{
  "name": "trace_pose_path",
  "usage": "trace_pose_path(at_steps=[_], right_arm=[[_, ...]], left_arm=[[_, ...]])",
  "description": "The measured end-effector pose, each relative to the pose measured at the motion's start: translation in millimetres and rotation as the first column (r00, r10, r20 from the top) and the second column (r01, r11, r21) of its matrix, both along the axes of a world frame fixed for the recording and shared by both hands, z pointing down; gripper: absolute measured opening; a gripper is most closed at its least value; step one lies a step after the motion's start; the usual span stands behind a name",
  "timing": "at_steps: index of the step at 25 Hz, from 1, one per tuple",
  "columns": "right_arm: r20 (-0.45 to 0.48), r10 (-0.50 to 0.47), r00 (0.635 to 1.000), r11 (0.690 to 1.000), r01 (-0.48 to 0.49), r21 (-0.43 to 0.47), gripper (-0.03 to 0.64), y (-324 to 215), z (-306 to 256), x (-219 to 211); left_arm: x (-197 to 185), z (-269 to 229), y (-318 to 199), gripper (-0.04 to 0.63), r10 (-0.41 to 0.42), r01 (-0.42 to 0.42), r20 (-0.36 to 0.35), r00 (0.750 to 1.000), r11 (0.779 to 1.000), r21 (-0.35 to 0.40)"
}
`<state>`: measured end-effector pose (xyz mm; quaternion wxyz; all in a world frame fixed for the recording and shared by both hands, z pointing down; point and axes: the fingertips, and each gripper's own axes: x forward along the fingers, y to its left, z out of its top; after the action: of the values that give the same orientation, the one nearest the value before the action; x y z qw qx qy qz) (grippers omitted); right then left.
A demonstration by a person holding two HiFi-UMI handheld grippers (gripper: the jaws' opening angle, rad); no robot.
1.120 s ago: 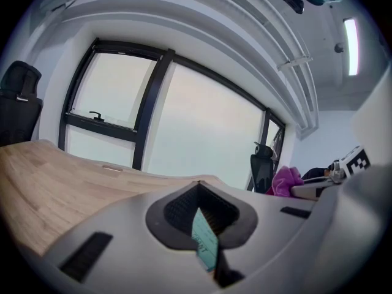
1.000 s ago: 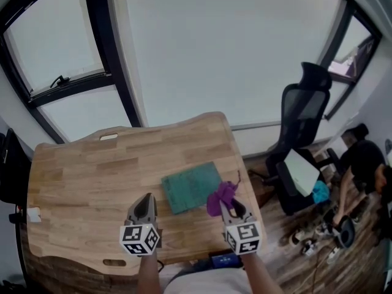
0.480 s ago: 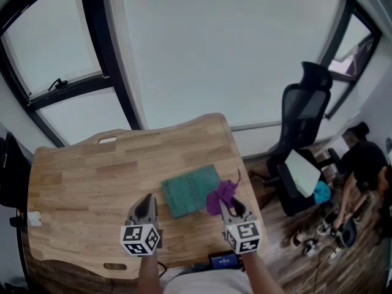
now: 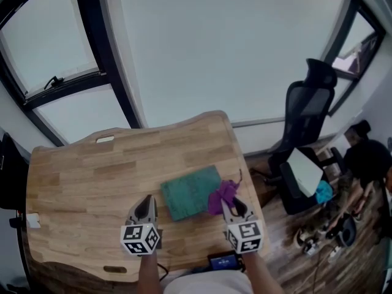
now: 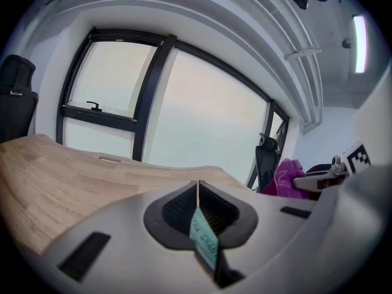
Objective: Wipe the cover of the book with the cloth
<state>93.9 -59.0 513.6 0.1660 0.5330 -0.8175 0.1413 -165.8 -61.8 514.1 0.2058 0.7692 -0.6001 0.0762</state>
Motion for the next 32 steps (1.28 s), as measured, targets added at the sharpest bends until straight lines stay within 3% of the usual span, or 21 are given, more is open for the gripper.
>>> trace_pose_path(at_steps=[15,20,24,32], right_arm=[[-0.046,-0.021,0.999,0.995,0.017,-0.095,0.08,-31.8,42.3,-1.7],[-0.062,-0.019,0.998,0.993,0.012,-0.115,0.08,-44.6,53.8,-3.4],[-0.071,-0.035,0.997,0.989,0.025,-0.143,0.08,-52.0,62.2,-8.1],[-0.093,-0.043,0.995,0.985,0.026,-0.172,0.08,-68.3,77.1,-8.1]], left_arm=[[-3.4,61.4,-22.7,0.003,0.016,-0.029,-0.091,0.996,0.99,-0.138],[-0.4,76.0,-28.5,0.072,0.031,-0.053,-0.135,0.99,0.985,-0.162],[3.5,92.7,-28.4,0.093,0.041,-0.075,-0.155,0.987,0.972,-0.222],[15.4,112.7,-34.5,0.131,0.071,-0.127,-0.208,0.976,0.954,-0.272]])
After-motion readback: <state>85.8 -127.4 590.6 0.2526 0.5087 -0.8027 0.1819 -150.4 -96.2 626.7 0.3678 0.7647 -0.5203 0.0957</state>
